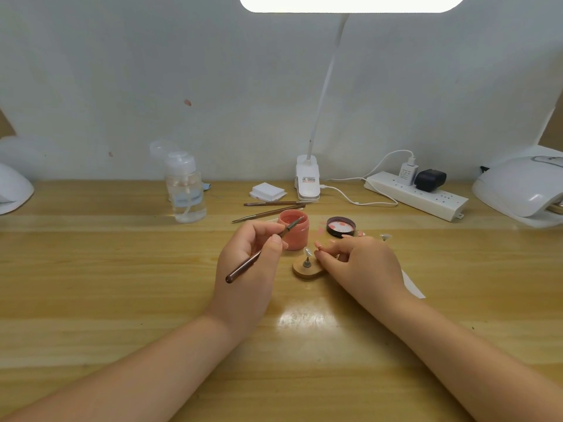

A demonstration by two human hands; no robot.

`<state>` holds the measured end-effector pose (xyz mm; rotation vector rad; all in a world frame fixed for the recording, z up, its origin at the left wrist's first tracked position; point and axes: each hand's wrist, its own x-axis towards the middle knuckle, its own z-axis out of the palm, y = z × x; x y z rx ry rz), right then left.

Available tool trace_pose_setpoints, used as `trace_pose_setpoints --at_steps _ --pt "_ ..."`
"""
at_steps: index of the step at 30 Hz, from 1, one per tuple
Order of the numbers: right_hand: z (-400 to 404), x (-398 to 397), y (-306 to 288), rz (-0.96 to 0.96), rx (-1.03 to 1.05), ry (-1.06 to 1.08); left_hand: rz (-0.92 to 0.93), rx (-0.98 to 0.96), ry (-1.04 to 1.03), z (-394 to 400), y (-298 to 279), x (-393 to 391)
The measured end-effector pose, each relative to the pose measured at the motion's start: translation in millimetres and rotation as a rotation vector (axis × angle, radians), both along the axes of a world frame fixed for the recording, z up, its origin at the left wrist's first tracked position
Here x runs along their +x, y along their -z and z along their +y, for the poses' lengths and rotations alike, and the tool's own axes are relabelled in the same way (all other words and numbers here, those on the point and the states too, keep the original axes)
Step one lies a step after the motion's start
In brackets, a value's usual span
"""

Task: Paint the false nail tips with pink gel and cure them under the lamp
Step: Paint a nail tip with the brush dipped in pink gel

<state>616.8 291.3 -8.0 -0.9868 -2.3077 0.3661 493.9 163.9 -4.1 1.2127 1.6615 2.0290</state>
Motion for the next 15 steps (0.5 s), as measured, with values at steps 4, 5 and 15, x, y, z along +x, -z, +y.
trace_pose_setpoints --at_steps 4,5,15 --pt "-1 3 0 -0.024 0.011 -0.004 0.006 0.002 -0.007 -1 0 0" --pt "-2 3 0 -0.020 0.017 -0.007 0.006 0.004 -0.007 -1 0 0" --pt "-19 5 -2 -0.027 0.098 -0.103 0.024 0.016 0.009 -3 0 2"
